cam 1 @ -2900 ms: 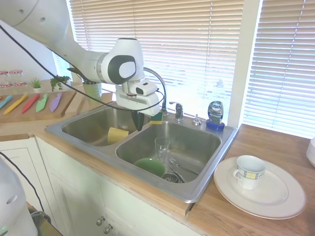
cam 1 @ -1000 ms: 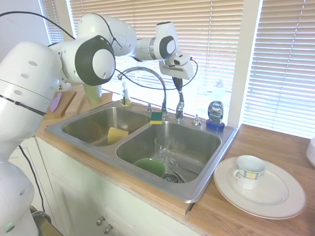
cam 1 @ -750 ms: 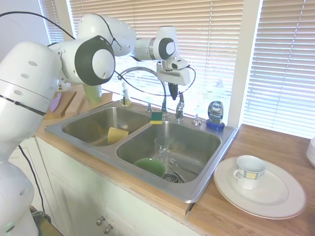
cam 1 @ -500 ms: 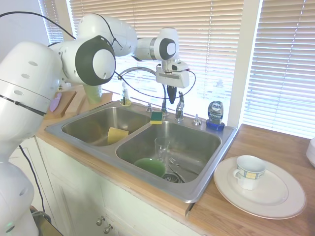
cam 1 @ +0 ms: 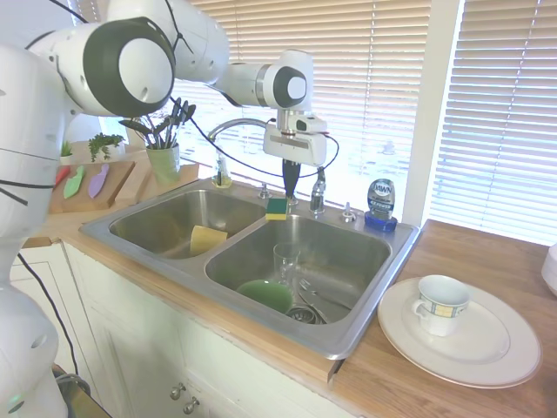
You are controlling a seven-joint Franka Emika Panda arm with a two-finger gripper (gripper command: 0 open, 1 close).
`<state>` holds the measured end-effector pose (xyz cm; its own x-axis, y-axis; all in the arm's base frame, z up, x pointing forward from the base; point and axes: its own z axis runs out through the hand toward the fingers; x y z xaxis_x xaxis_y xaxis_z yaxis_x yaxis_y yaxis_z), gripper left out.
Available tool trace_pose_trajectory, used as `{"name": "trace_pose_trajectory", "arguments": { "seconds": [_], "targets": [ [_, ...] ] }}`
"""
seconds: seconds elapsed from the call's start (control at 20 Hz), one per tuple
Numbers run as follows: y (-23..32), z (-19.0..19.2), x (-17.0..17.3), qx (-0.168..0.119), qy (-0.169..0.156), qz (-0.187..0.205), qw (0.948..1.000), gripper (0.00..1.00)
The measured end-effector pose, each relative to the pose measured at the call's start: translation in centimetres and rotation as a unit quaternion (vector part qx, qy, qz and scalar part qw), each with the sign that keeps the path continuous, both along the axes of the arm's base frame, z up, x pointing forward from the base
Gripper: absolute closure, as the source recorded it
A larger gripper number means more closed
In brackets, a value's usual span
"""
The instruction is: Turn on the faucet
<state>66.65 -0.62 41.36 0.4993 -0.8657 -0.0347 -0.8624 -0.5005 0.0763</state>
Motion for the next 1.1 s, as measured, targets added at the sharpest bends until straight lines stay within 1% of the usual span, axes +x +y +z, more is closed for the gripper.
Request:
{"name": "trace_pose_trajectory", "arguments": {
  "seconds": [0.4, 0.6, 0.65, 0.8, 0.9, 1.1],
  "targets": [
    [-1.0, -2.1, -7.6, 0.007, 0.002, 0.007, 0.9999, 1.00],
    [-1.0, -3.3, -12.6, 0.010, -0.004, 0.010, 0.9999, 1.00],
    [-0.9, -3.8, -13.9, 0.010, -0.005, 0.010, 0.9999, 0.00],
    [-0.9, -5.5, -17.9, 0.011, -0.008, 0.010, 0.9999, 0.00],
    [-1.0, -6.2, -19.6, 0.012, -0.012, 0.008, 0.9998, 0.00],
    [-0.6, -5.7, -20.5, 0.011, -0.021, 0.012, 0.9996, 0.00]
  ]
}}
